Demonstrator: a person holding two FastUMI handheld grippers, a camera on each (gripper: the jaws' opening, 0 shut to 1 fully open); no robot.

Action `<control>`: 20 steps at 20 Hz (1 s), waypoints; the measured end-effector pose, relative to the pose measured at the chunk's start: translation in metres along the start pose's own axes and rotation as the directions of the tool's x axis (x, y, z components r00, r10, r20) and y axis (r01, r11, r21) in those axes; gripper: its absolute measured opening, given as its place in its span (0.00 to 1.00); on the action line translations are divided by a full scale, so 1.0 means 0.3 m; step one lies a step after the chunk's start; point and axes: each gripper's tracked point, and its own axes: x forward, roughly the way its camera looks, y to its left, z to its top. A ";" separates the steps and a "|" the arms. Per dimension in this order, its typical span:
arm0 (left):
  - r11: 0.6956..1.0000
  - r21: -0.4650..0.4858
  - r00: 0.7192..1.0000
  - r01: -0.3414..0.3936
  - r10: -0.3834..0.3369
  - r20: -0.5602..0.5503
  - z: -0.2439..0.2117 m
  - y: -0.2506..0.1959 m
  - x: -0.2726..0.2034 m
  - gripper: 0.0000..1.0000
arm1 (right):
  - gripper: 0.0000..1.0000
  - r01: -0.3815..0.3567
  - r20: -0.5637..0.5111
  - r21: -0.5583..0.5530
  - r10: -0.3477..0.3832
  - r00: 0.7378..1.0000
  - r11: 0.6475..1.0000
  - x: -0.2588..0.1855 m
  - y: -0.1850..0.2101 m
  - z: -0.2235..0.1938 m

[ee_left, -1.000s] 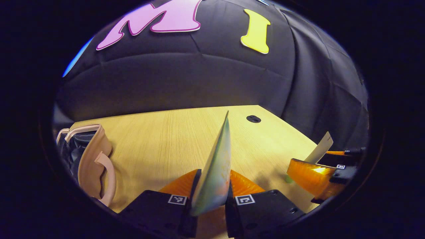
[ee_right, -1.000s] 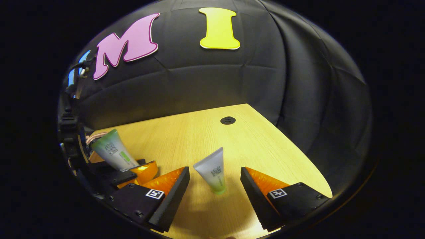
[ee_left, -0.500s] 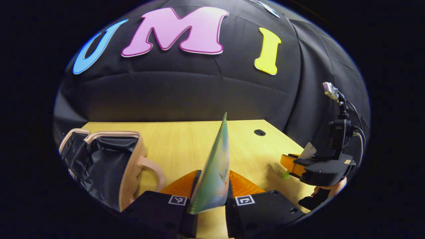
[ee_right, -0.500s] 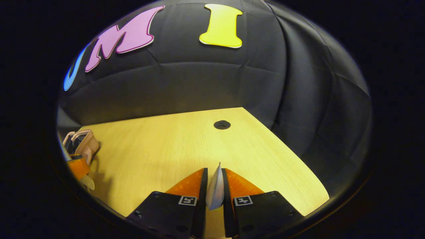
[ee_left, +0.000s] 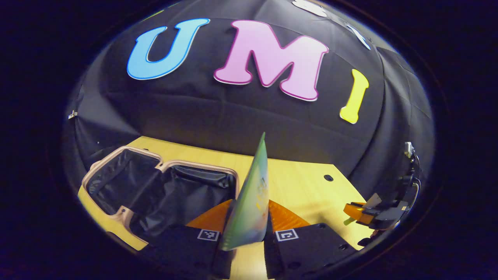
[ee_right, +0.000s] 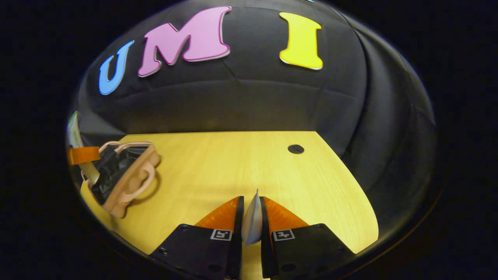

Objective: First open the suitcase, pack the skin care products into it, and then close the suitcase.

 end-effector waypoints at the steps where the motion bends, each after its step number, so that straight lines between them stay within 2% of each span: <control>1: 1.000 -0.007 1.000 -0.017 0.017 -0.017 0.022 0.072 0.001 0.38 | 0.23 -0.029 0.008 -0.012 0.029 1.000 1.000 -0.036 0.048 0.041; 3: 0.999 0.027 0.988 -0.034 0.038 -0.149 -0.005 0.231 0.060 0.37 | 0.23 -0.110 0.021 -0.008 0.110 0.994 0.994 -0.110 0.195 0.119; 5: 0.999 0.045 0.950 -0.009 0.023 -0.313 -0.116 0.340 0.159 0.34 | 0.23 -0.180 0.030 0.013 0.180 0.983 0.984 -0.160 0.324 0.177; 8: 0.998 0.050 0.841 -0.027 0.049 -0.539 -0.296 0.458 0.262 0.41 | 0.23 -0.254 0.036 0.008 0.253 0.967 0.967 -0.215 0.483 0.230; 11: 0.994 0.109 0.725 -0.021 0.091 -0.683 -0.420 0.530 0.281 0.38 | 0.23 -0.317 0.025 0.002 0.316 0.948 0.949 -0.257 0.595 0.240; 12: 0.992 0.122 0.701 -0.012 0.095 -0.707 -0.436 0.540 0.283 0.38 | 0.23 -0.330 0.023 0.000 0.330 0.944 0.944 -0.269 0.617 0.240; 14: 0.983 0.183 0.673 -0.003 0.137 -0.727 -0.410 0.542 0.292 0.43 | 0.23 -0.344 0.024 0.008 0.344 0.939 0.939 -0.280 0.651 0.250; 16: 0.974 0.226 0.681 -0.031 0.186 -0.708 -0.388 0.566 0.300 0.48 | 0.23 -0.351 0.019 0.022 0.351 0.936 0.936 -0.278 0.676 0.267; 17: 0.976 0.215 0.695 -0.035 0.179 -0.696 -0.369 0.560 0.294 0.49 | 0.23 -0.349 0.018 0.026 0.349 0.937 0.937 -0.276 0.686 0.275; 18: 0.980 0.196 0.725 -0.033 0.158 -0.670 -0.347 0.545 0.290 0.60 | 0.23 -0.346 0.018 0.030 0.345 0.938 0.938 -0.271 0.691 0.285; 19: 0.985 0.169 0.763 -0.021 0.124 -0.635 -0.302 0.518 0.276 0.64 | 0.23 -0.343 0.015 0.033 0.343 0.939 0.939 -0.265 0.700 0.298; 20: 0.988 0.155 0.811 -0.013 0.101 -0.576 -0.235 0.499 0.254 0.83 | 0.23 -0.341 0.013 0.032 0.341 0.940 0.939 -0.263 0.710 0.304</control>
